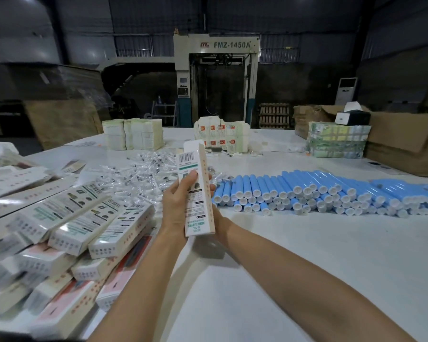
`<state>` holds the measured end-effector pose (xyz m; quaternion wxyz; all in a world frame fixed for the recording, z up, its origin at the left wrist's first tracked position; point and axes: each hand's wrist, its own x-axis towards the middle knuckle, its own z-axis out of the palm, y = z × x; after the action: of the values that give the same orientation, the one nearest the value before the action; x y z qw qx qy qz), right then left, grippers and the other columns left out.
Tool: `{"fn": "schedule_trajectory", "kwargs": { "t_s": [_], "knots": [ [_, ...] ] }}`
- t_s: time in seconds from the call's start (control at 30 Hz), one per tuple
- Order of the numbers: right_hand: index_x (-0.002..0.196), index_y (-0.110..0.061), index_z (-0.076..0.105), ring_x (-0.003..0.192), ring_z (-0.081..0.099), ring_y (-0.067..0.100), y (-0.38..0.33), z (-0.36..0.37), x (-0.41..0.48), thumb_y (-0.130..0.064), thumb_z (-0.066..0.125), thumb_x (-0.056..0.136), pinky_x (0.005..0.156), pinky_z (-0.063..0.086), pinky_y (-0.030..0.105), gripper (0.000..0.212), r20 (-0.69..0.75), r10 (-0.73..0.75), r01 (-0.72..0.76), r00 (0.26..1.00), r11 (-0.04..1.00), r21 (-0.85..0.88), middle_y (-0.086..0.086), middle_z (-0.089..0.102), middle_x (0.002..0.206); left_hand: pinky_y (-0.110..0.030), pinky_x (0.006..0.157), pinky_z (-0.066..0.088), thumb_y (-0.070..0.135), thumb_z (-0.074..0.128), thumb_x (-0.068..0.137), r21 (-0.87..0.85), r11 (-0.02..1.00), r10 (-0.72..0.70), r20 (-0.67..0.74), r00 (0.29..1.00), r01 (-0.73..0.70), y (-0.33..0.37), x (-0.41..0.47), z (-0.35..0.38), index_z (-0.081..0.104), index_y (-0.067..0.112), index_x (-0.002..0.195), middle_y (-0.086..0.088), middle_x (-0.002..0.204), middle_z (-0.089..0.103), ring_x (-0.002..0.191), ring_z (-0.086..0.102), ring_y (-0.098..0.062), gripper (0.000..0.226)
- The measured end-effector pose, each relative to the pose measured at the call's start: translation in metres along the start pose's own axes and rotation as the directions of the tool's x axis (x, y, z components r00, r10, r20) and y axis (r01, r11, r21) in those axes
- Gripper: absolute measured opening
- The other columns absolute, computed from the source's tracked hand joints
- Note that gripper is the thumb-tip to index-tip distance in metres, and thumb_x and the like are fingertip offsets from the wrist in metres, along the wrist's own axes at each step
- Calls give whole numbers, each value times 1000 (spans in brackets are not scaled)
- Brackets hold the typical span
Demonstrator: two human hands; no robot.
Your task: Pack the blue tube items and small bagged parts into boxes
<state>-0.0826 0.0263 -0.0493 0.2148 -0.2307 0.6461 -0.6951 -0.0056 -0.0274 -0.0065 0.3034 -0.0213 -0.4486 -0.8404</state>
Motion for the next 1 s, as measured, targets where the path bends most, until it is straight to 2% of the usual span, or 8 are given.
{"fn": "schedule_trajectory", "kwargs": {
  "t_s": [0.07, 0.13, 0.23, 0.37, 0.53, 0.6, 0.73, 1.0],
  "knots": [
    [85, -29, 73, 63, 71, 1, -4, 2, -5, -37, 65, 93, 60, 58, 17, 14, 118, -24, -8, 993, 966, 260, -13, 74, 69, -35, 64, 67, 30, 86, 85, 31, 1000, -6, 1, 1000, 6, -2, 1, -3, 76, 0, 119, -24, 104, 80, 75, 81, -30, 47],
    [81, -21, 73, 65, 71, 15, -13, -4, -5, -36, 65, 89, 63, 59, 25, 19, 98, -30, -11, 995, 921, 389, -1, 72, 70, -36, 66, 67, 35, 86, 82, 77, 996, -38, 10, 999, 37, -7, 3, -8, 78, 2, 119, -24, 105, 80, 81, 82, -33, 50],
    [89, -10, 62, 68, 65, 24, -27, -29, -2, -22, 52, 103, 67, 57, 32, 21, -140, 2, 19, 990, 989, 149, 3, 66, 70, -39, 73, 67, 36, 85, 81, 110, 989, -103, 71, 992, 95, -12, 9, -14, 79, 3, 120, -27, 111, 79, 85, 81, -35, 51],
    [102, -4, 68, 85, 72, 23, -56, -76, -21, -19, 66, 98, 81, 63, 41, 15, -316, -314, 190, 896, 911, -366, 6, 74, 92, -53, 88, 65, 29, 89, 81, 179, 973, -177, 168, 970, 146, -19, 4, -11, 82, 10, 115, -25, 114, 78, 98, 78, -42, 40],
    [105, -9, 65, 82, 73, 25, -94, -138, -48, -6, 69, 97, 84, 61, 37, 9, -485, -420, 369, 767, 907, -202, 14, 77, 91, -50, 88, 66, 24, 93, 83, 303, 928, -297, 261, 918, 215, -34, -10, -1, 75, 10, 127, -19, 118, 80, 105, 79, -41, 50],
    [121, -7, 53, 82, 75, 31, -109, -150, -59, -1, 70, 94, 87, 62, 39, 32, -472, -447, 448, 760, 886, -118, 23, 74, 99, -49, 87, 66, 24, 90, 84, 363, 907, -323, 271, 907, 215, -37, -14, 3, 71, 9, 132, -17, 116, 81, 103, 80, -39, 53],
    [142, -33, 41, 89, 76, 38, -129, -152, -78, -1, 74, 92, 84, 64, 41, 68, -362, -514, 507, 778, 853, -122, 23, 71, 101, -53, 91, 64, 25, 89, 86, 438, 877, -347, 296, 890, 197, -42, -22, 7, 72, 11, 128, -15, 114, 81, 105, 79, -39, 47],
    [122, -11, 62, 85, 76, 35, -129, -128, -87, 2, 70, 93, 79, 66, 46, 34, -180, -509, 400, 842, 812, -426, 22, 68, 96, -55, 95, 64, 26, 89, 84, 450, 876, -334, 300, 893, 177, -53, -33, 16, 73, 8, 123, -18, 112, 81, 105, 78, -42, 46]
  ]
}}
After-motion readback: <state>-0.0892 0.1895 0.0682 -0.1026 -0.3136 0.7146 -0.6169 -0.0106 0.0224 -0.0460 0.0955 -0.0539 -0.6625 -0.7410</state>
